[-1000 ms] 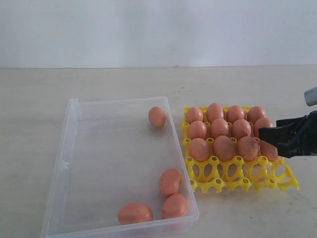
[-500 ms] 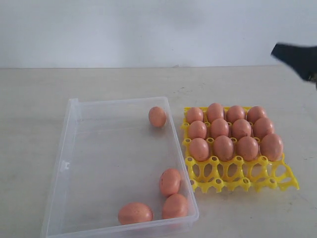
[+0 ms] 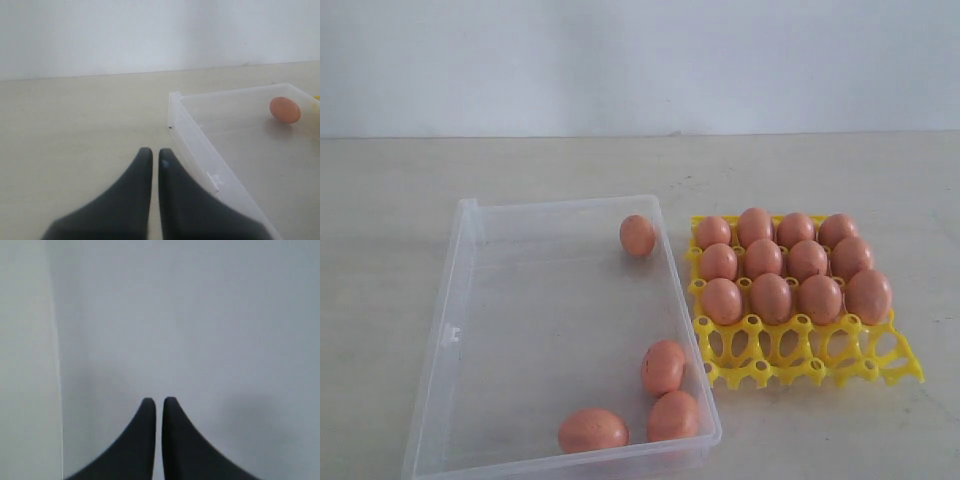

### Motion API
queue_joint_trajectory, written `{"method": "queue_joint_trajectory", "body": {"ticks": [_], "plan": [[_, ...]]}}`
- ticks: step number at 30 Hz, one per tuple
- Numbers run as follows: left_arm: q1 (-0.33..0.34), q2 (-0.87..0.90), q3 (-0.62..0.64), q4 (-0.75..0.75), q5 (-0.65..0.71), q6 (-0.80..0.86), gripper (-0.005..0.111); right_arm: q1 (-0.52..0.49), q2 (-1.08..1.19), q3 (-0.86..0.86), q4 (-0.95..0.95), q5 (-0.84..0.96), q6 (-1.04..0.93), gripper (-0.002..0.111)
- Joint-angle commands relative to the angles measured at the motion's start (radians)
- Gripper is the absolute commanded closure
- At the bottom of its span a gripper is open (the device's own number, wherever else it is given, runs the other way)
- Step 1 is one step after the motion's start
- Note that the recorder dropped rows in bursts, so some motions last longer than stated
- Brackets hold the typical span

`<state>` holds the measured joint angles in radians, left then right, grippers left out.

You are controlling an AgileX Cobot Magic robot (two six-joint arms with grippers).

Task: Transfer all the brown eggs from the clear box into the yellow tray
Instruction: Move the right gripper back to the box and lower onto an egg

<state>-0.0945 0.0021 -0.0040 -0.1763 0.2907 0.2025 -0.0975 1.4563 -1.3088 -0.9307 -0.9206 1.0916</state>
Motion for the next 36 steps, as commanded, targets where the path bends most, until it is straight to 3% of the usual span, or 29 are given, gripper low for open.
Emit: {"method": "queue_joint_trajectory", "body": {"ticks": [1, 4, 9, 15, 19, 22, 23, 24, 27, 28, 29, 31, 34, 36], "plan": [[-0.005, -0.002, 0.004, 0.002, -0.007, 0.001, 0.103, 0.282, 0.018, -0.137, -0.814, 0.472, 0.266, 0.108], [-0.005, -0.002, 0.004, 0.002, -0.005, 0.001, 0.103, 0.384, 0.057, -0.126, -0.814, 0.493, 0.196, 0.108], [-0.005, -0.002, 0.004, 0.002, -0.005, 0.001, 0.103, 0.501, 0.192, -0.062, -0.814, 0.477, 0.261, 0.108], [-0.005, -0.002, 0.004, 0.002, -0.005, 0.001, 0.103, 0.652, 0.303, 0.073, -0.814, 0.628, 0.046, 0.108], [-0.005, -0.002, 0.004, 0.002, -0.005, 0.001, 0.103, 0.844, 0.313, 0.178, -0.814, 1.073, -0.392, 0.108], [-0.005, -0.002, 0.004, 0.002, -0.005, 0.001, 0.103, 0.960, 0.326, 0.190, -0.802, 1.441, -0.449, 0.108], [-0.005, -0.002, 0.004, 0.002, -0.007, 0.001, 0.103, 1.002, 0.342, 0.152, -0.634, 1.650, -0.433, 0.108], [-0.005, -0.002, 0.004, 0.002, -0.007, 0.001, 0.103, 1.005, 0.347, 0.120, -0.516, 1.737, -0.467, 0.108], [-0.005, -0.002, 0.004, 0.002, -0.007, 0.001, 0.103, 0.938, 0.352, -0.079, 0.122, 2.078, -0.843, 0.108], [-0.005, -0.002, 0.004, 0.002, -0.007, 0.001, 0.103, 0.920, 0.348, -0.121, 0.261, 2.119, -0.948, 0.108], [-0.005, -0.002, 0.004, 0.002, -0.007, 0.001, 0.103, 0.894, 0.343, -0.186, 0.554, 2.141, -1.207, 0.108], [-0.005, -0.002, 0.004, 0.002, -0.007, 0.001, 0.103, 0.884, 0.349, -0.264, 0.863, 2.125, -1.562, 0.108], [-0.005, -0.002, 0.004, 0.002, -0.007, 0.001, 0.103, 0.884, 0.434, -0.311, 0.940, 2.142, -1.534, 0.107], [-0.005, -0.002, 0.004, 0.002, -0.007, 0.001, 0.103, 0.884, 0.500, -0.309, 0.963, 2.142, -1.618, 0.093]]}}
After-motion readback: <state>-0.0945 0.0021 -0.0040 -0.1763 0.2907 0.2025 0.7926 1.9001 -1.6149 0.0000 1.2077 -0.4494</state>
